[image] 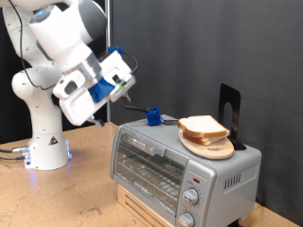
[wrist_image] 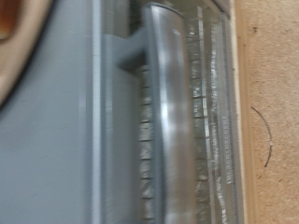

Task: Make a piece of toast with the oven

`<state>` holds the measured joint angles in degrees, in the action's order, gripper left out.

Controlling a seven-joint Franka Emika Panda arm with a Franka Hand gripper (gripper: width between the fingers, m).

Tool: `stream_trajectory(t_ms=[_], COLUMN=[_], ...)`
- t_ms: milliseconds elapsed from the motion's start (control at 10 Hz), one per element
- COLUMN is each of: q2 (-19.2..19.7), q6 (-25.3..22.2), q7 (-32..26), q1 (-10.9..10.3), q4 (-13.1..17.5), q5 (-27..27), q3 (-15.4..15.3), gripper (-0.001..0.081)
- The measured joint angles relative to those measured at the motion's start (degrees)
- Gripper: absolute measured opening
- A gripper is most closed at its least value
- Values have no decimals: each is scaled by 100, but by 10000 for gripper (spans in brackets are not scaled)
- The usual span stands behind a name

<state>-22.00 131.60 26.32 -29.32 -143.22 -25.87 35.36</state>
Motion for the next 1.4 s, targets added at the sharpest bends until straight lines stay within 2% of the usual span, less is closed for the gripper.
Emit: stream_trajectory(t_ms=[300,600,900,1100,1400], q2=[436,679,899,1136,1668], q6=[399,690,1168,1508,1686], q7=[-347,-614,-776,-881,-1350], q1=[-209,-428,-446,-440,-404], q4=[-97,-243,-495,-502,-385], q5=[-429,-711,-734,-835,-1217], q3=[11,-19,-10,64,291], gripper=[803,803,803,803,803])
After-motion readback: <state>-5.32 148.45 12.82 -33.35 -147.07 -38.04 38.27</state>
